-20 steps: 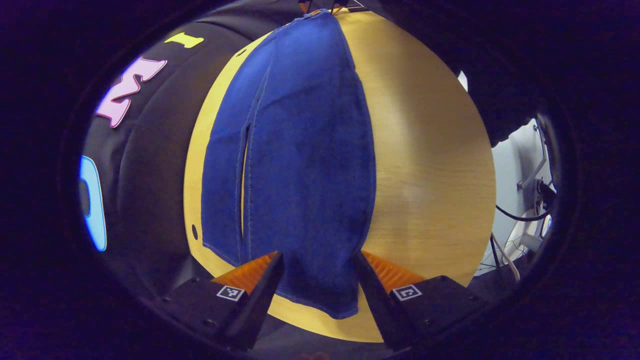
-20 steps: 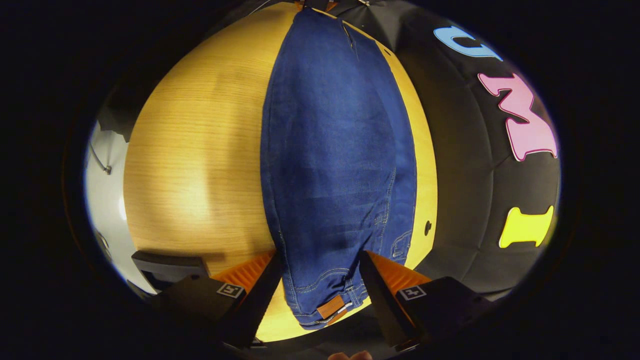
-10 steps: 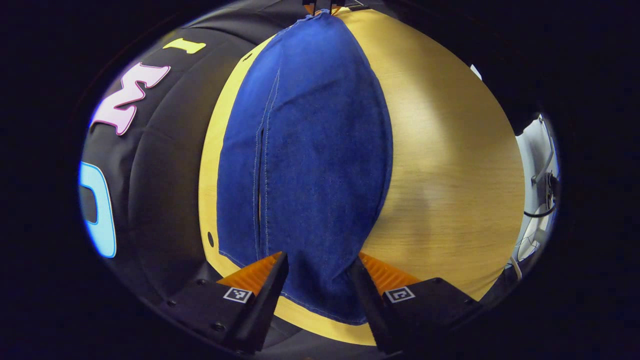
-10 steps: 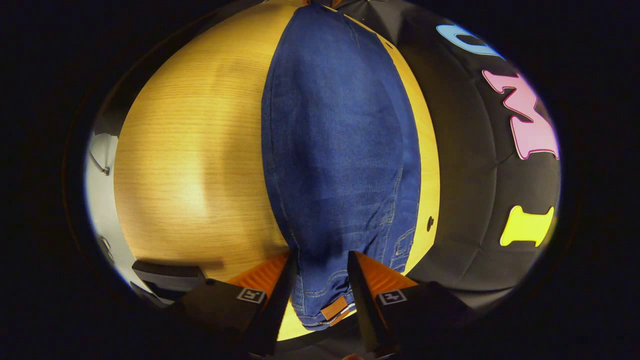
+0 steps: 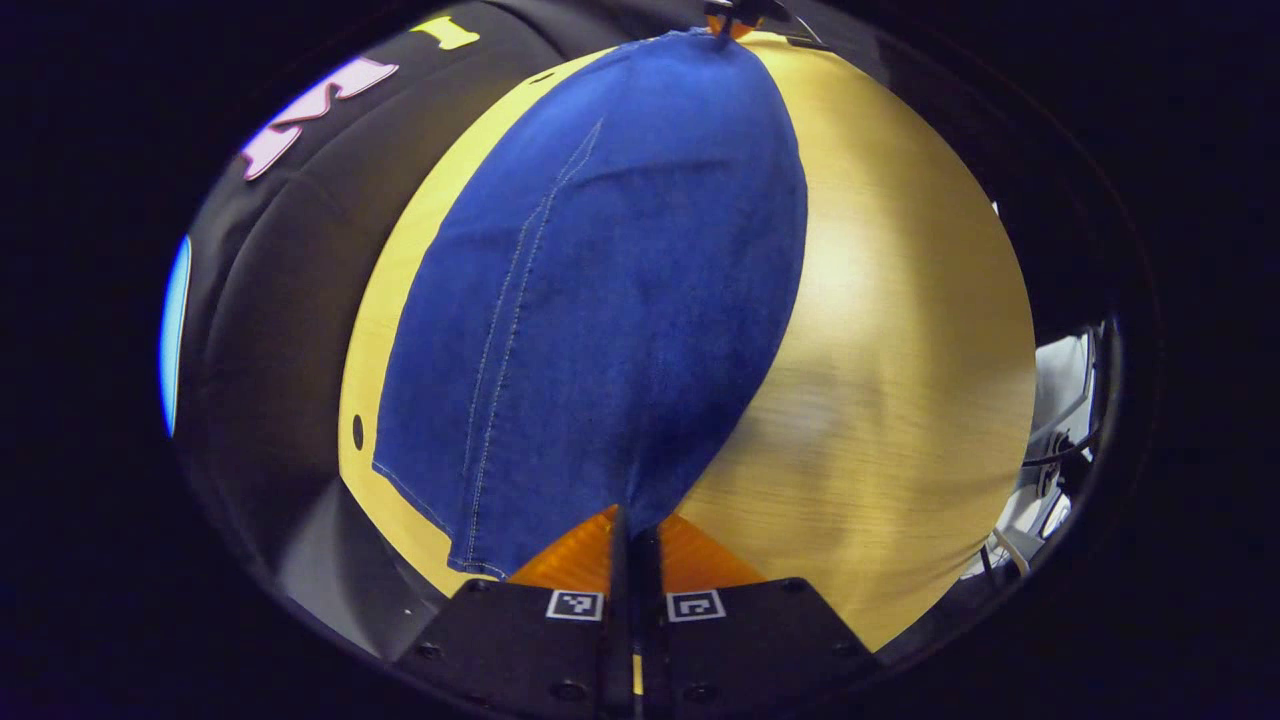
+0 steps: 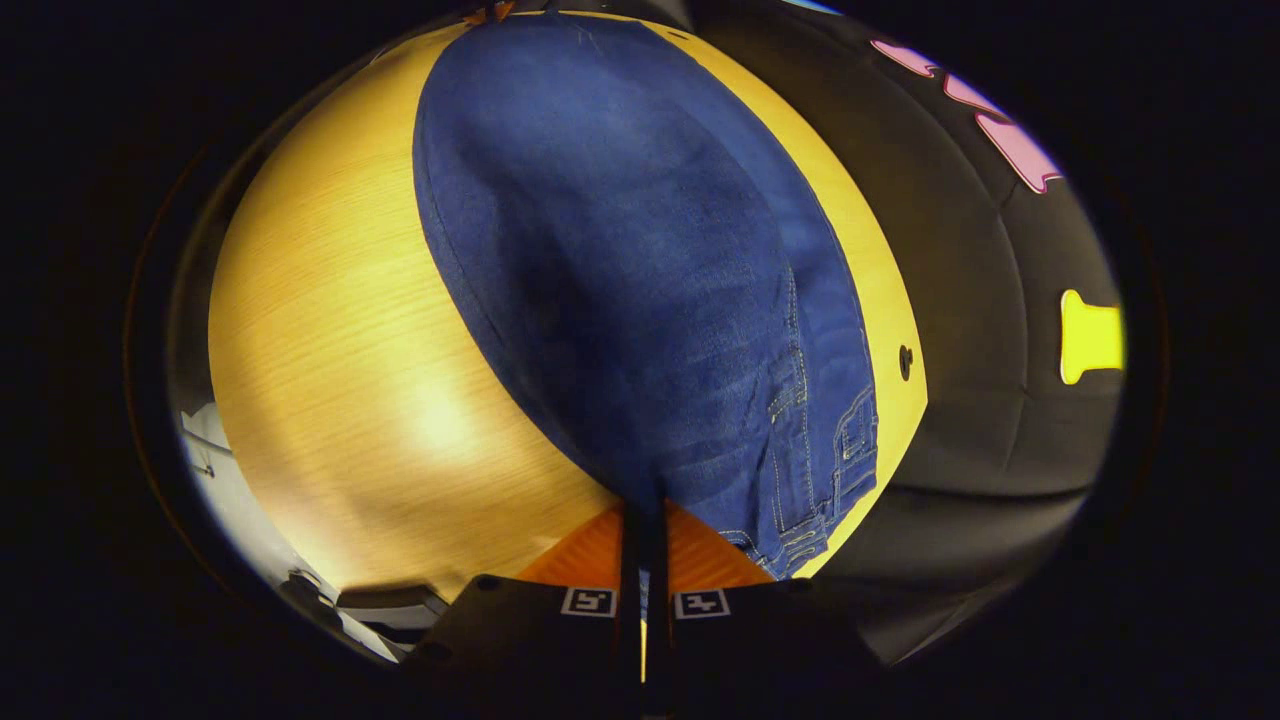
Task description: Grasp the waist and the cuffs of the jeans and fold them to make the two legs overlap; first hold the waist and fold one-third of the jeans toward the cuffs, then hold the cuffs and fold the remaining one-third in the same direction to finish folding.
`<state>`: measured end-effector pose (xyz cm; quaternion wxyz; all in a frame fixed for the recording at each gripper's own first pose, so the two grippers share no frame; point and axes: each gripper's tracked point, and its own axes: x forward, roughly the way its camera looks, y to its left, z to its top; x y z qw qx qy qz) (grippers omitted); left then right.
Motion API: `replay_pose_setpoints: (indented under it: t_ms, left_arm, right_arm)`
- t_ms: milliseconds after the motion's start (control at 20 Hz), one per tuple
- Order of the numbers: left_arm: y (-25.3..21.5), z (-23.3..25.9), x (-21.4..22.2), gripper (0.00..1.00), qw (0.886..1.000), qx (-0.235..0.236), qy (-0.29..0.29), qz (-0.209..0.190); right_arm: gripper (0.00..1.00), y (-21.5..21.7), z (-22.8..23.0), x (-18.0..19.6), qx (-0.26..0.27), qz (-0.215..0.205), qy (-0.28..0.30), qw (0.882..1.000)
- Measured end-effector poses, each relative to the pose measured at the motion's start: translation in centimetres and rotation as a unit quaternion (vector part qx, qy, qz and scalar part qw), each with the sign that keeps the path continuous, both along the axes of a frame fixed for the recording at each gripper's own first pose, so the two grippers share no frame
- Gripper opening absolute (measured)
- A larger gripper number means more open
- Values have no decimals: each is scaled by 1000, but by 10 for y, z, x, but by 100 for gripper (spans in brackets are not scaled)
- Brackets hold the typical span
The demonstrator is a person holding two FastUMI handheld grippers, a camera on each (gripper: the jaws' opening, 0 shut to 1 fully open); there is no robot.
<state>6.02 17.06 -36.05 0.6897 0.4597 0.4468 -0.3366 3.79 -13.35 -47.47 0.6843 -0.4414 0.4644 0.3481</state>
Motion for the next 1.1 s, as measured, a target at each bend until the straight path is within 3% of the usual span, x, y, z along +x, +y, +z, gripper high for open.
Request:
replay_pose_setpoints:
  t_ms: [50, 150, 350, 500, 550, 600, 800, 950, 1100]
  left_arm:
    - [-1, 1, -2, 6, 1000, -10, 13, 9]
    - [-1, 4, -1, 6, 999, -21, 38, 22]
    - [-4, 28, 11, 6, 996, -49, 53, 45]
    - [-1, 49, 26, 6, 988, -60, 95, 105]
    - [-4, 60, 36, 6, 984, -76, 98, 130]
    - [-7, 72, 51, 6, 979, -93, 97, 152]
    - [-4, 118, 111, 6, 965, -138, 67, 213]
    - [13, 112, 165, 6, 962, -133, 34, 238]
    - [12, 86, 199, 6, 958, -110, 27, 265]
  right_arm:
    - [6, 0, 0, 0, -2, 0, 3, 1000]
    - [6, -2, 5, 2, 4, -20, 5, 1000]
    - [6, -1, 44, 28, 52, -113, -30, 992]
    - [6, -2, 75, 61, 87, -179, -49, 979]
    - [2, -2, 81, 76, 98, -201, -54, 973]
    - [9, -3, 89, 89, 106, -216, -61, 969]
    - [6, -4, 127, 153, 126, -245, -97, 956]
    - [6, 0, 133, 206, 147, -280, -116, 942]
    - [5, 4, 95, 233, 142, -327, -84, 930]
